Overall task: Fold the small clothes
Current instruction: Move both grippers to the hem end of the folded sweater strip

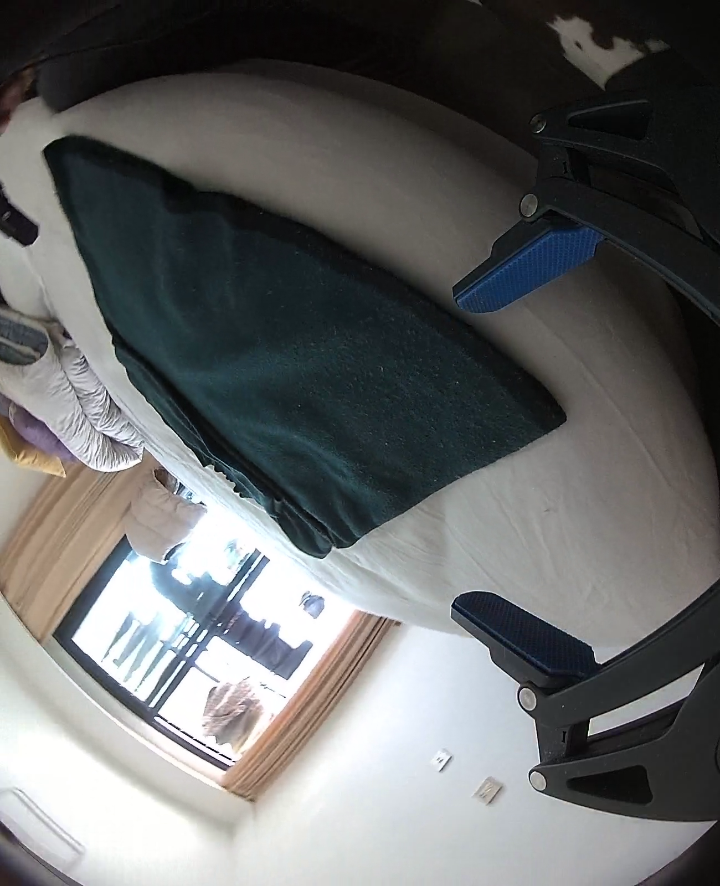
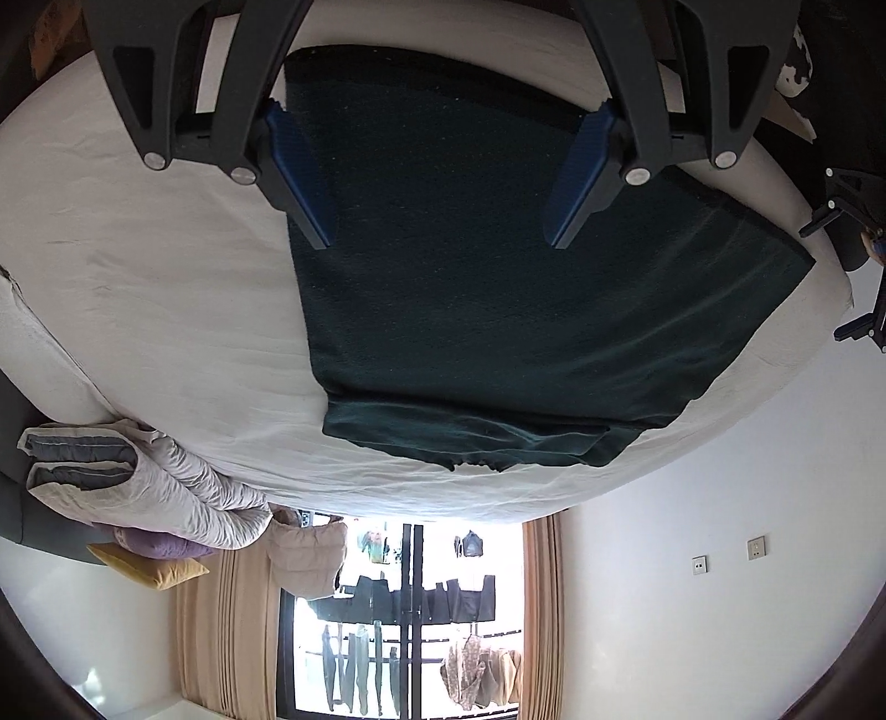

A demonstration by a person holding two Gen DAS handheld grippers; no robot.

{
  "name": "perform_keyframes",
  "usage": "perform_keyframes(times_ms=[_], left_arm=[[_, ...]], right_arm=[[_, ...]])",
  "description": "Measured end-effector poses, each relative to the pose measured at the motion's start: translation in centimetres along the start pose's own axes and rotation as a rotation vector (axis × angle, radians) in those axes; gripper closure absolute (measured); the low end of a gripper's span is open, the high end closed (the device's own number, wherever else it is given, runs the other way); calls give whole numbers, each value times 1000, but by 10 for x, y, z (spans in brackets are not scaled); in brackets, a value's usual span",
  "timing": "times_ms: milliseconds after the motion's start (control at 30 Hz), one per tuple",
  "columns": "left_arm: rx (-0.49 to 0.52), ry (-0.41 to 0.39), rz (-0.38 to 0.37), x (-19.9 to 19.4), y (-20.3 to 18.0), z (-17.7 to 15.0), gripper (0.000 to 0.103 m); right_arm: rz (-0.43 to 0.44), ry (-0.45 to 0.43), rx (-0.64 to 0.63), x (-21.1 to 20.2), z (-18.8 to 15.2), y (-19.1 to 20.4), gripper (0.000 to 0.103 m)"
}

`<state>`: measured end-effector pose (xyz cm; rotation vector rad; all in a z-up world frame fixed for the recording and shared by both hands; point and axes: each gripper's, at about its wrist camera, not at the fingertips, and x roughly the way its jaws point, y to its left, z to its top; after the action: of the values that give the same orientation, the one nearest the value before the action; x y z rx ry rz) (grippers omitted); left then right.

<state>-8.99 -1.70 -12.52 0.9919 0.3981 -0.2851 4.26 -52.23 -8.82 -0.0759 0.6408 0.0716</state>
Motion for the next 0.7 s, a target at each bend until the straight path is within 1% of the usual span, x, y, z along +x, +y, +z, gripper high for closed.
perform_keyframes(times_ms=[133, 233, 333, 467, 533, 567, 600, 633, 700], left_arm=[[164, -33, 73, 7, -19, -9, 0], [258, -92, 117, 5, -29, -17, 0], [305, -118, 154, 7, -34, -26, 0], [314, -139, 184, 14, -31, -31, 0], [319, -152, 198, 15, -29, -30, 9], [318, -149, 197, 17, -28, -29, 24], [312, -139, 191, 20, -27, -28, 36], [302, -133, 179, 23, -25, -27, 42], [285, -122, 145, 25, -23, -25, 66]], right_arm=[[4, 4, 0, -2, -2, 2, 24], [-1, 2, 8, -5, -2, 1, 24], [-9, 0, 8, -6, -3, 0, 24], [-24, -4, -14, -10, -3, -1, 24], [-37, -5, -31, -12, -4, -1, 24], [-47, -3, -45, -14, -5, 0, 24], [-56, -2, -62, -16, -6, 0, 24], [-69, 0, -87, -18, -8, 2, 24], [-96, 11, -167, -21, -13, 8, 24]])
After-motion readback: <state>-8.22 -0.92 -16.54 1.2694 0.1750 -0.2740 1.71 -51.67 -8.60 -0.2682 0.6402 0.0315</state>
